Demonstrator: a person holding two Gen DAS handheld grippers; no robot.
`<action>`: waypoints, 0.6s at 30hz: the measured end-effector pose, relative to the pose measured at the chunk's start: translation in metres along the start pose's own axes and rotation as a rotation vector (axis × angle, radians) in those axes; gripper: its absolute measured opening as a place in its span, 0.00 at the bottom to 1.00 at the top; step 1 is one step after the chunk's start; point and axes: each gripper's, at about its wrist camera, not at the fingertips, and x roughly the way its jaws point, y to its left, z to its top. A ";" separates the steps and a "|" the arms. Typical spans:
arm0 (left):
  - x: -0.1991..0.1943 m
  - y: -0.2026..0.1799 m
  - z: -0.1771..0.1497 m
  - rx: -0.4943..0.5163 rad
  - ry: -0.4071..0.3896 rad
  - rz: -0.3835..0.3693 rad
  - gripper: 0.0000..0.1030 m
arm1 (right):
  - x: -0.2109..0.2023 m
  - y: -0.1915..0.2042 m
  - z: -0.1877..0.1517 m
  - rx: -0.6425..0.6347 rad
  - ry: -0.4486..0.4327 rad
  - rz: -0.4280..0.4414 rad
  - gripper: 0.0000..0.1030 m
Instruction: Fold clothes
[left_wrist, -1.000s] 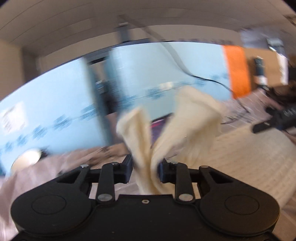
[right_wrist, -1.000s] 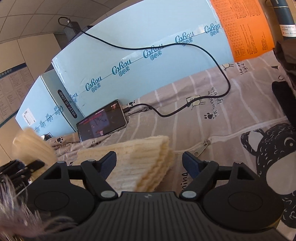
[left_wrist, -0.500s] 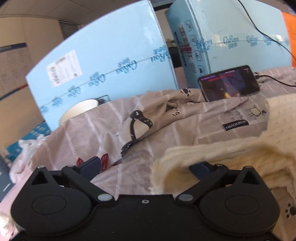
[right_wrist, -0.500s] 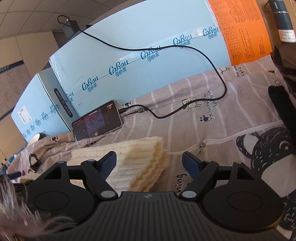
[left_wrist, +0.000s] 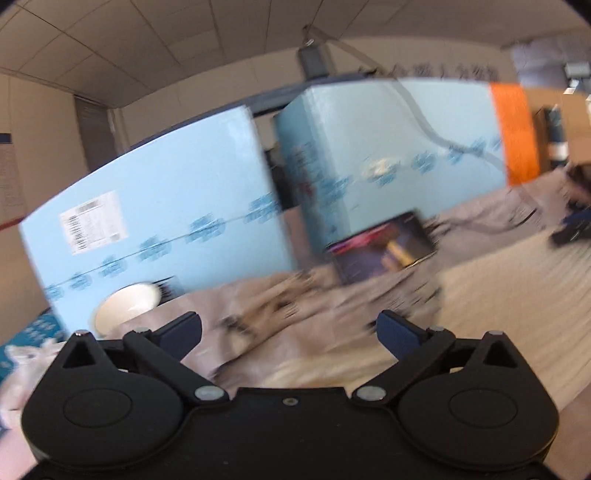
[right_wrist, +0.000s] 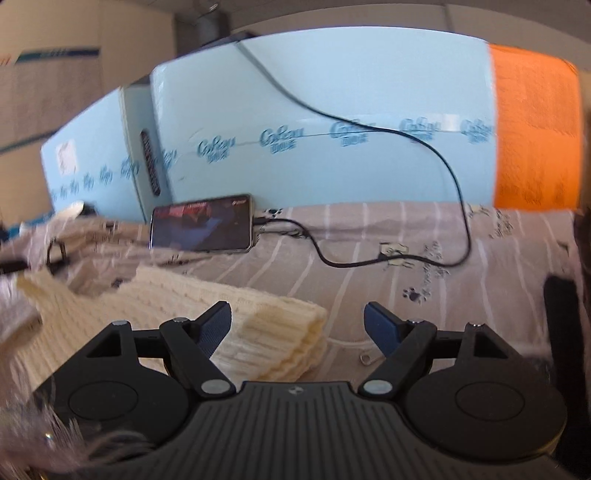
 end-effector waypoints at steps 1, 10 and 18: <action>0.003 -0.007 0.001 -0.008 -0.001 -0.033 1.00 | 0.002 0.002 0.001 -0.021 0.001 0.004 0.75; 0.034 -0.066 -0.014 0.134 0.111 -0.195 1.00 | -0.013 0.023 -0.001 -0.159 -0.025 0.149 0.66; 0.040 -0.062 -0.018 0.086 0.129 -0.221 1.00 | -0.001 0.023 0.004 -0.197 0.008 0.216 0.44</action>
